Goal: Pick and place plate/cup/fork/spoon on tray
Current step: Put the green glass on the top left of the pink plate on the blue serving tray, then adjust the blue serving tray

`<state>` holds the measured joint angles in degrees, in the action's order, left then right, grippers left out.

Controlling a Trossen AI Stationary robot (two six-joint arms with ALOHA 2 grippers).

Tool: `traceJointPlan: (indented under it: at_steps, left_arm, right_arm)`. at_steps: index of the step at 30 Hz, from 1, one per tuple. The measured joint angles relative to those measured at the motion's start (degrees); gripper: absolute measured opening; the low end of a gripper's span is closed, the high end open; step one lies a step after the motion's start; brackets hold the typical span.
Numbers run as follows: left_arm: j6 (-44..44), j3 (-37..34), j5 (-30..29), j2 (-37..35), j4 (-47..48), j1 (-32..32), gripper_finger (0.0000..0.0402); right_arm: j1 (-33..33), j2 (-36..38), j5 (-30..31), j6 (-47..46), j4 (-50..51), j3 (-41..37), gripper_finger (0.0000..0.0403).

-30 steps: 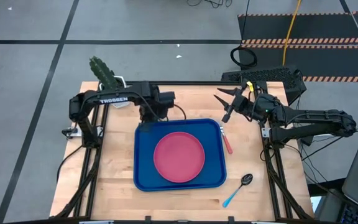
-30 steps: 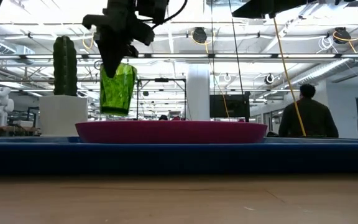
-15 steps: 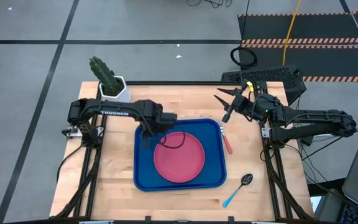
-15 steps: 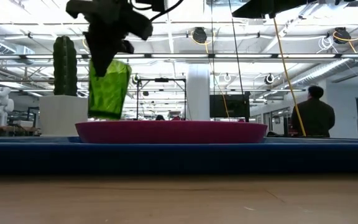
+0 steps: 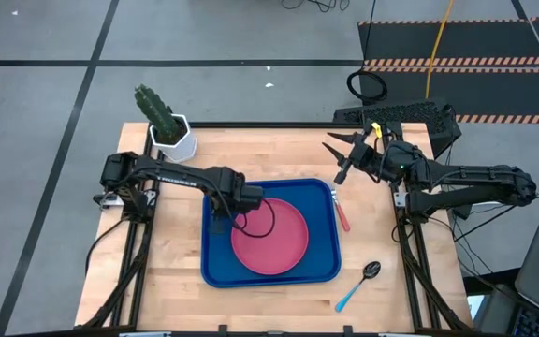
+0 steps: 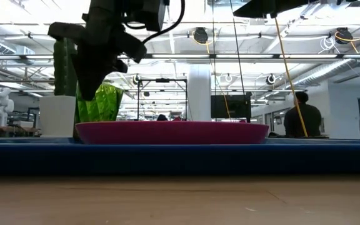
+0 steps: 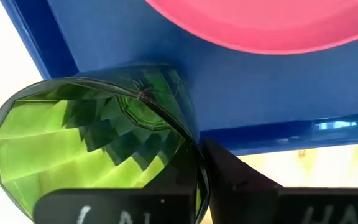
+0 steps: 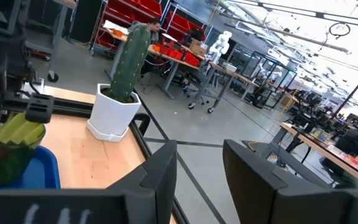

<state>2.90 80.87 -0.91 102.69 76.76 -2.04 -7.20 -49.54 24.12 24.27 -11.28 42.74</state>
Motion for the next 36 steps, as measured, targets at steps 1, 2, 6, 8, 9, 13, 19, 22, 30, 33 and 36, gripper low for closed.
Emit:
traceJointPlan:
  at_steps: [1, 2, 6, 8, 9, 13, 19, 22, 30, 33, 36]
  left_arm:
    - [-0.01, -0.54, 0.00, 0.01, -0.49, -0.02, 0.0010]
    - [0.01, -1.03, -0.08, 0.00, -0.80, -0.02, 0.0010]
    - [0.09, -2.77, -0.57, -0.06, -1.06, 0.00, 0.0007]
    - [-0.08, -3.29, -0.64, -0.11, -1.33, 0.04, 0.0010]
    - [-0.20, -3.41, -0.71, -0.11, -1.35, 0.09, 0.0017]
    - [-0.50, -3.83, -0.61, 0.26, -1.62, 0.15, 0.0057]
    - [-0.52, -3.75, -0.61, 0.09, -1.34, 0.78, 0.0082]
    - [-0.46, -3.75, -0.79, 0.09, 0.10, 1.13, 0.0083]
    - [-0.50, -3.64, -2.13, -1.12, 1.30, 2.15, 0.0085]
    - [-0.53, -3.53, -2.16, -1.80, 0.64, 2.40, 0.0085]
    - [-0.99, -3.64, -2.18, -2.48, 0.65, 2.40, 0.0085]
  right_arm:
    - [0.00, 0.00, 0.00, 0.00, 0.00, 0.00, 0.0125]
    - [0.00, 0.00, 0.00, 0.00, 0.00, 0.00, 0.0125]
    - [0.00, 0.00, 0.00, -0.01, 0.01, 0.00, 0.0125]
    - [0.00, 0.00, 0.02, -0.01, 0.00, 0.00, 0.0125]
    - [0.00, 0.00, 0.00, -0.02, 0.00, 0.00, 0.0125]
    - [0.00, 0.00, 0.00, -0.01, 0.00, 0.00, 0.0125]
    - [0.00, 0.00, -0.07, -0.04, 0.00, 0.00, 0.0125]
    - [0.00, 0.00, -0.09, -0.08, 0.00, 0.00, 0.0125]
    - [0.00, 0.00, -0.13, -0.04, -0.09, 0.00, 0.0125]
    - [0.00, 0.00, -0.15, -0.04, -0.52, 0.00, 0.0125]
    - [0.00, 0.00, -0.17, -0.04, -0.46, 0.00, 0.0125]
